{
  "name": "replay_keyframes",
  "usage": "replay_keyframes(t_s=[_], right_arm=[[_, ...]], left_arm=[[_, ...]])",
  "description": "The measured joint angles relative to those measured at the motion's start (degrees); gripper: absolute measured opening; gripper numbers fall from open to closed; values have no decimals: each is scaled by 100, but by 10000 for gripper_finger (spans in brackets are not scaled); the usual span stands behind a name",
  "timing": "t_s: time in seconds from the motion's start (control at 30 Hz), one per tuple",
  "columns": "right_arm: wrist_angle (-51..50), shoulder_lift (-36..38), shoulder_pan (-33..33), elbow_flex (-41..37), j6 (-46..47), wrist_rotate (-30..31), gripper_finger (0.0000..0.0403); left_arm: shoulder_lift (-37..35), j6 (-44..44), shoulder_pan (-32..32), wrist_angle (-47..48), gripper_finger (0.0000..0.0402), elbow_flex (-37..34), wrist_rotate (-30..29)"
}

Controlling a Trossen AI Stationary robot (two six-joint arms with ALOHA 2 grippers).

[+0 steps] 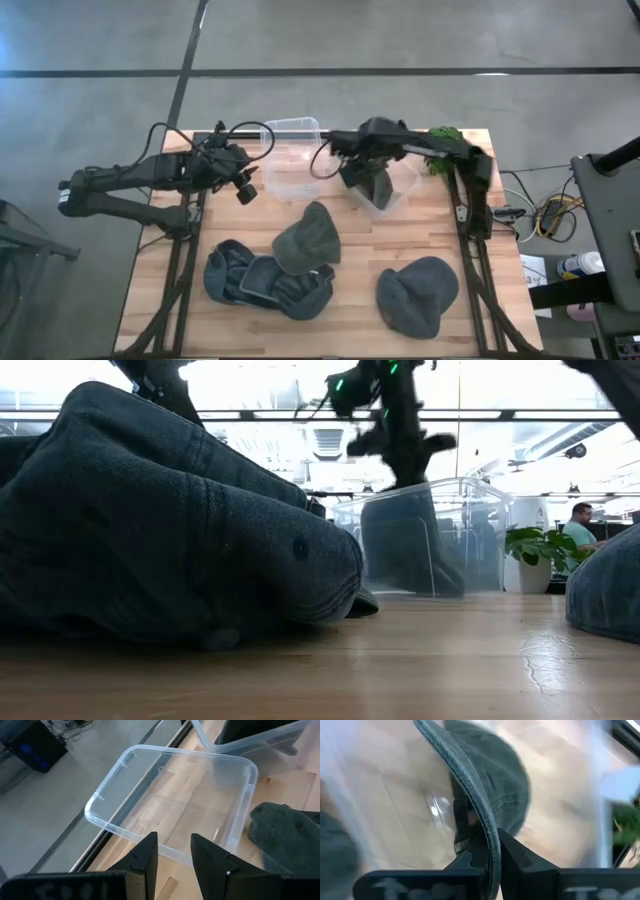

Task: Pick & Place hat
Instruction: Put the left gray cap into the right bin

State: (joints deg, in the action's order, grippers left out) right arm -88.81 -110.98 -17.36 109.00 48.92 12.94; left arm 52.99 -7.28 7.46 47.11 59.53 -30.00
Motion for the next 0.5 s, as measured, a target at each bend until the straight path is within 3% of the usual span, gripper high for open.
replay_keyframes(t_s=[0.23, 0.43, 0.5], right_arm=[[786, 1771, -16, -987, 2225, 108, 13], [2007, 2842, 594, -2588, 4444, 1083, 13], [2492, 2983, 830, -3065, 5048, 1159, 13]], left_arm=[[0, 95, 4, -305, 110, -2, -315], [0, 348, 4, -800, 110, -2, -312], [0, 433, 4, -864, 110, -2, -312]])
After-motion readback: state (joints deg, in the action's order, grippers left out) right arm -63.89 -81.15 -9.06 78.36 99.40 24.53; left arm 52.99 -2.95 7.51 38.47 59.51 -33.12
